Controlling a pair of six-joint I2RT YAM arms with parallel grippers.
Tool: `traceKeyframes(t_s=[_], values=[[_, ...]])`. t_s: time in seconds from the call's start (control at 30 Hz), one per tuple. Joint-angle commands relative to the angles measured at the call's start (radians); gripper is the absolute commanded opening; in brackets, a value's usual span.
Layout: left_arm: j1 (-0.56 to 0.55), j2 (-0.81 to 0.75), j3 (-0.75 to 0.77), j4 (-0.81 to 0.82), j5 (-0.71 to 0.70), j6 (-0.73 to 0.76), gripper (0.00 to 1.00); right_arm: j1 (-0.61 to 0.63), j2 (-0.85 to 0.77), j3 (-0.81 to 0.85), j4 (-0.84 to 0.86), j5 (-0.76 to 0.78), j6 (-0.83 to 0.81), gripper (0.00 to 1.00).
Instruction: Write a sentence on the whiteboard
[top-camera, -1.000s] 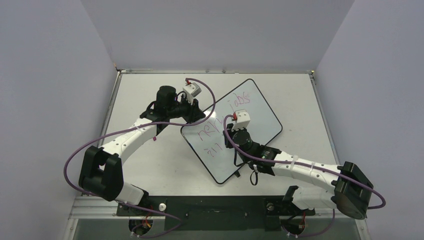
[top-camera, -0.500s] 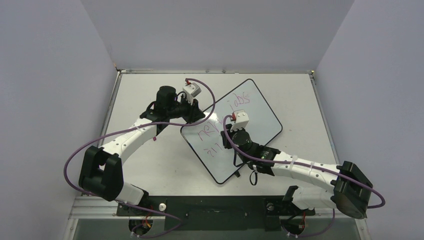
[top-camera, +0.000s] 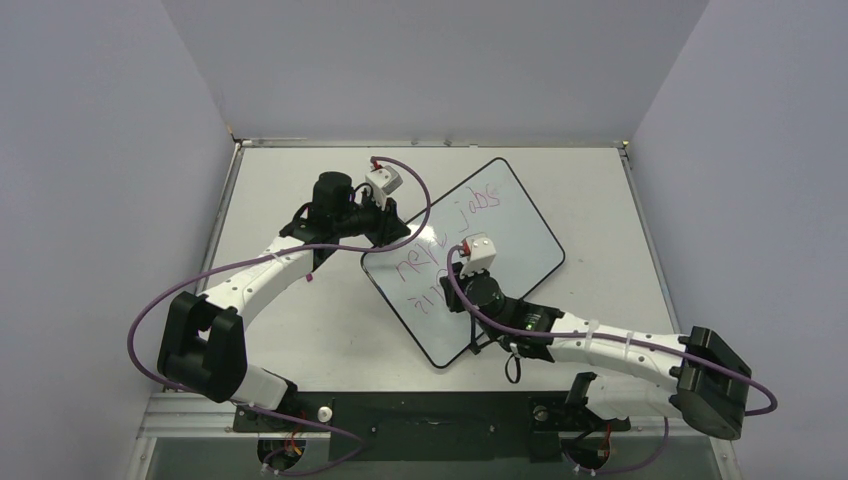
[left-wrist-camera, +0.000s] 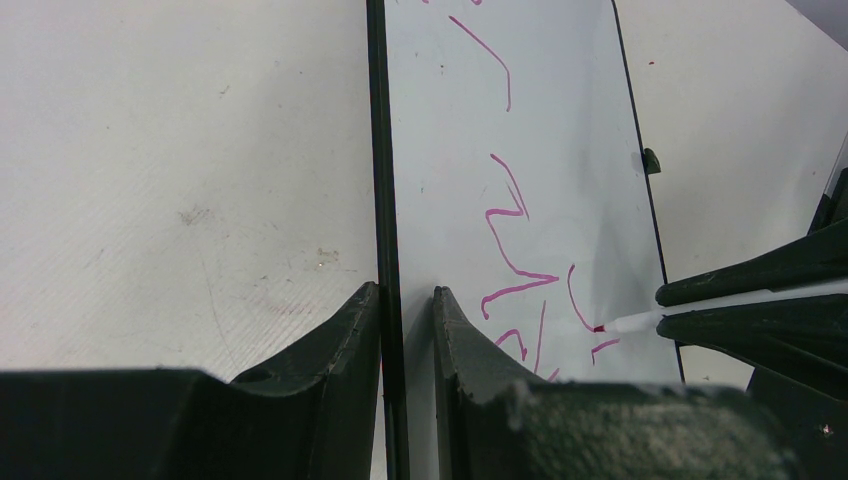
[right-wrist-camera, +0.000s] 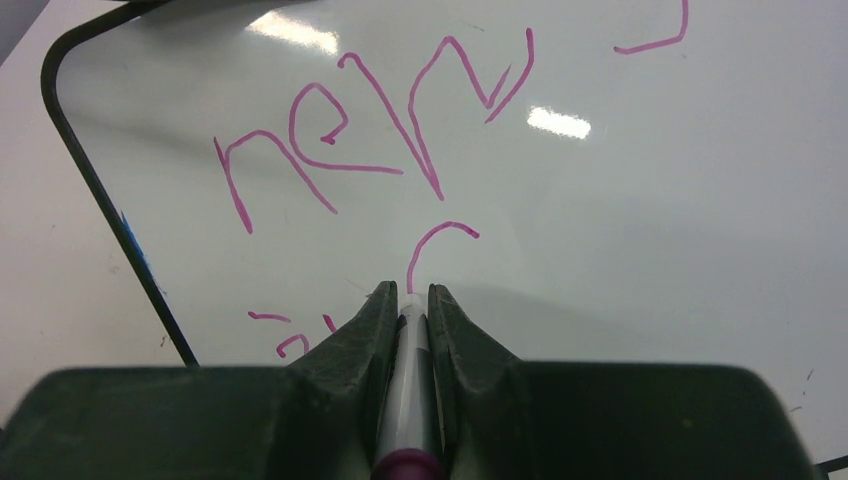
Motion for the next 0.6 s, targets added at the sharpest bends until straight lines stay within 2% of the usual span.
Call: traceKeyframes(t_s=[0.0, 0.57], values=[[0.004, -0.015, 0.008, 0.04, -0.023, 0.056, 0.0, 0.01, -0.033, -0.025, -0.048, 0.038, 0.022, 0.0], [0.003, -0.015, 0.007, 0.04, -0.023, 0.055, 0.0, -0.03, -0.048, 0.059, -0.105, 0.127, -0.023, 0.0]])
